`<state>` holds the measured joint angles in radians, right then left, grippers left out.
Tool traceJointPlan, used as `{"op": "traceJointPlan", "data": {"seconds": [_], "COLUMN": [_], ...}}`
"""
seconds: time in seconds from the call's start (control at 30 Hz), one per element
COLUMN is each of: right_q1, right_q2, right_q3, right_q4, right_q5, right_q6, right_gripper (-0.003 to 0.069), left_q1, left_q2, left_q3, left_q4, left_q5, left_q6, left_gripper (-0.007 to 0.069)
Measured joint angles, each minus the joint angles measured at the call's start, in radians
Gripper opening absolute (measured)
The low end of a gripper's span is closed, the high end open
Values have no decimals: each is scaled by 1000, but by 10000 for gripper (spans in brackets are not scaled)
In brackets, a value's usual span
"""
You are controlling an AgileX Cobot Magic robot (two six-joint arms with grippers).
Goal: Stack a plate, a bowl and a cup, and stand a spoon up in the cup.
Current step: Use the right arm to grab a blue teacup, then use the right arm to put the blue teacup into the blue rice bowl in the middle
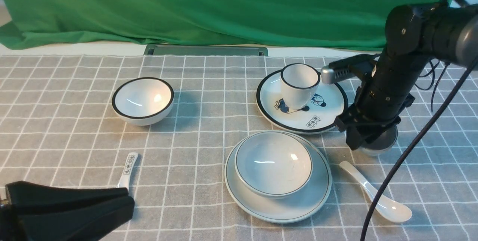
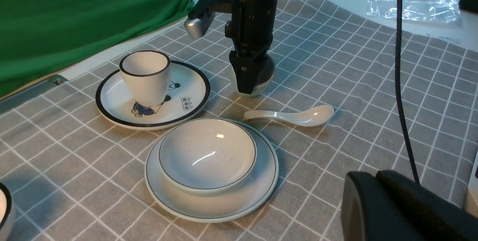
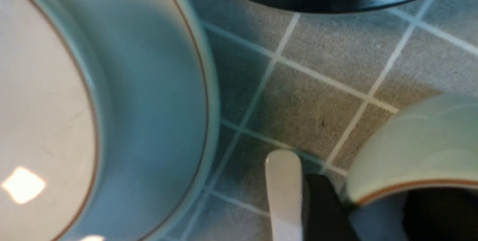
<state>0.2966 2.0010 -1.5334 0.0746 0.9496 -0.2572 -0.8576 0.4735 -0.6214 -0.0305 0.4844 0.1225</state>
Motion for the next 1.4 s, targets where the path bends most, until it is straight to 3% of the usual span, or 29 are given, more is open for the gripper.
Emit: {"op": "traceJointPlan", "data": {"seconds": [0.07, 0.17, 0.43, 0.5, 0.57, 0.83, 1.0, 1.07, 1.2, 1.4], "right_q1": [-2, -3, -4, -4, -4, 7, 119, 240, 357, 389], "right_q2": [0, -4, -5, -5, -5, -63, -217, -259, -239, -150], "right_q3": [0, -5, -6, -6, -6, -5, -14, -32, -40, -40], "right_q4": [-4, -38, -66, -75, -75, -75, -17, 31, 58, 54], "right_q5": [-1, -11, -32, -33, -26, 40, 119, 149, 138, 71], "right_q6": [-21, -23, -22, -22, -25, -15, 4, 0, -3, 7], "right_gripper": [178, 103, 165, 158, 89, 88, 88, 88, 88, 88], "left_q1": [0, 0, 0, 0, 0, 0, 0, 0, 0, 0], "left_q2": [0, 0, 0, 0, 0, 0, 0, 0, 0, 0], "left_q3": [0, 0, 1, 1, 1, 2, 3, 3, 3, 3], "left_q4": [-1, -6, -51, -54, -57, -66, -40, -16, 11, 22], "left_q5": [0, 0, 0, 1, 9, 53, 55, 50, 46, 46], "left_q6": [0, 0, 1, 1, 1, 2, 2, 3, 3, 3], "left_gripper": [9, 9, 9, 9, 9, 9, 9, 9, 9, 9]}}
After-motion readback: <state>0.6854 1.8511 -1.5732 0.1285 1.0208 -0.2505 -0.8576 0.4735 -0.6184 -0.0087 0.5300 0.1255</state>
